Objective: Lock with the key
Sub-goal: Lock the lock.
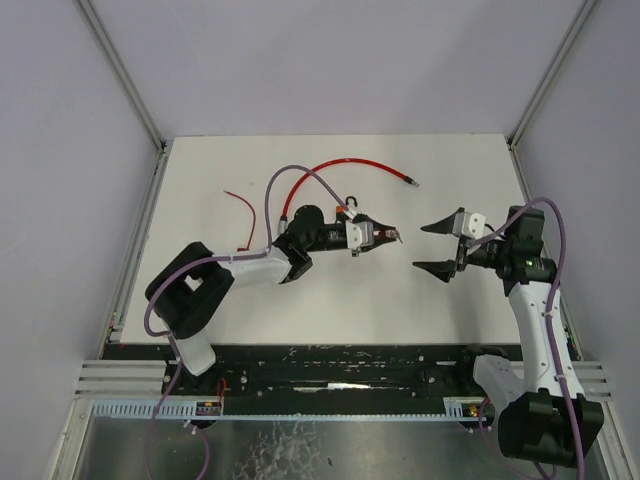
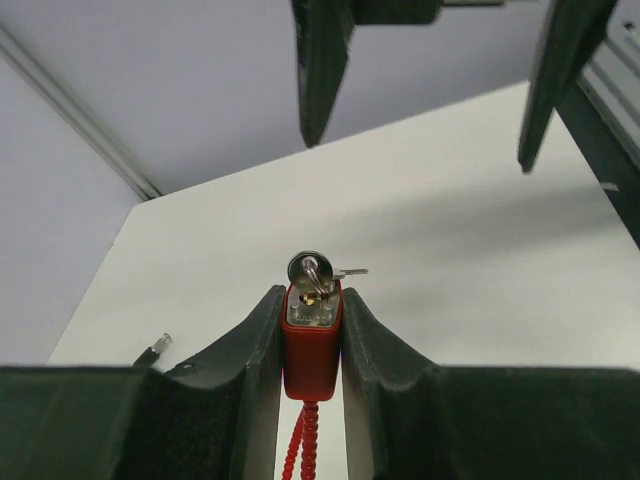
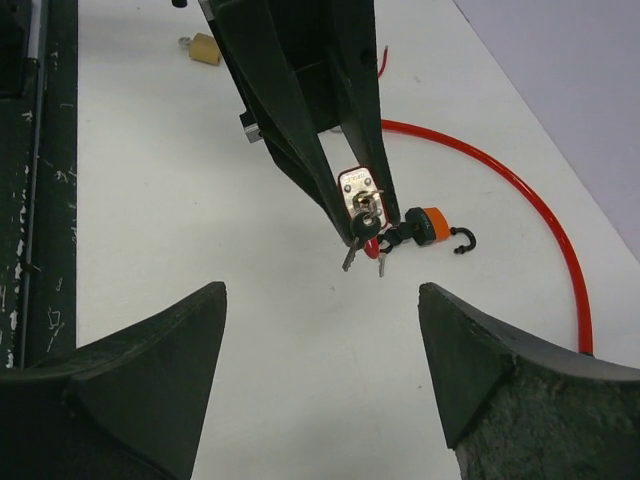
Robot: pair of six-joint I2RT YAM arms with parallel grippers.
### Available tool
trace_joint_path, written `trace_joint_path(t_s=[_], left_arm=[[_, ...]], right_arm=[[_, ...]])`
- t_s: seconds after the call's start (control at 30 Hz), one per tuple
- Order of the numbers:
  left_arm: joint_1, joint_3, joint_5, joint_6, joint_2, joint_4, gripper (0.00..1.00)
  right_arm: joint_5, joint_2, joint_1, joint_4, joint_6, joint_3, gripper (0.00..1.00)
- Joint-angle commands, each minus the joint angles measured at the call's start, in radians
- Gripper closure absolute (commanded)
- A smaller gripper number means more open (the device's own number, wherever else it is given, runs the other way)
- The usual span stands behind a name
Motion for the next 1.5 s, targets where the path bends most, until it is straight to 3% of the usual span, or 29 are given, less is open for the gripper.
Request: trace_joint_path(t_s=[0.0,0.3,0.43,0.53,0.63,0.87,1.0,1.1,1.33,1.47], left_arm=[[-0.004,-0.03,0.092,0.204,-0.036,-0.005,1.0],[-0.056,-0.063,0.099,0.449,-0.03,-0.042,1.0],[-0.063,-0.056,0.099,0.466,-0.025,-0.059,1.0],[-0.06,-0.031,0.113,0.399,-0.018,-0.067,1.0],[-0.043,-0.002,0.108,0.243,-0.012,-0.037,1.0],[0.051,0.019,0.121,-0.45,0.054,0.407,1.0],[0.077,0.039,0.069,-0.736,0.117,0.61,1.0],[0.076,0.072,0.019,-0.886,0.148,0.656,1.0],[0.072,0.086,-0.196,-1.144,0.179,0.659,1.0],[0.059,0.087,-0.25,-1.204,0.186,0.659,1.0]], right_arm=[[-0.044,-0.011,-0.004,-0.096,-0.23,-0.017,0.16],[-0.059,-0.017,0.007,-0.118,-0.353,-0.054,0.23],[-0.012,-0.015,0.031,-0.121,-0.389,-0.062,0.28],[-0.005,-0.005,0.039,-0.112,-0.375,-0.062,0.3],[0.005,-0.001,0.04,-0.066,-0.306,-0.057,0.31],[0.087,0.001,0.034,0.173,0.033,-0.076,0.35],[0.037,0.008,0.035,0.347,0.199,-0.128,0.38],[0.021,0.014,0.038,0.638,0.507,-0.202,0.41],[0.034,0.022,0.056,0.973,0.778,-0.277,0.41],[0.048,0.028,0.069,1.16,0.948,-0.313,0.42]])
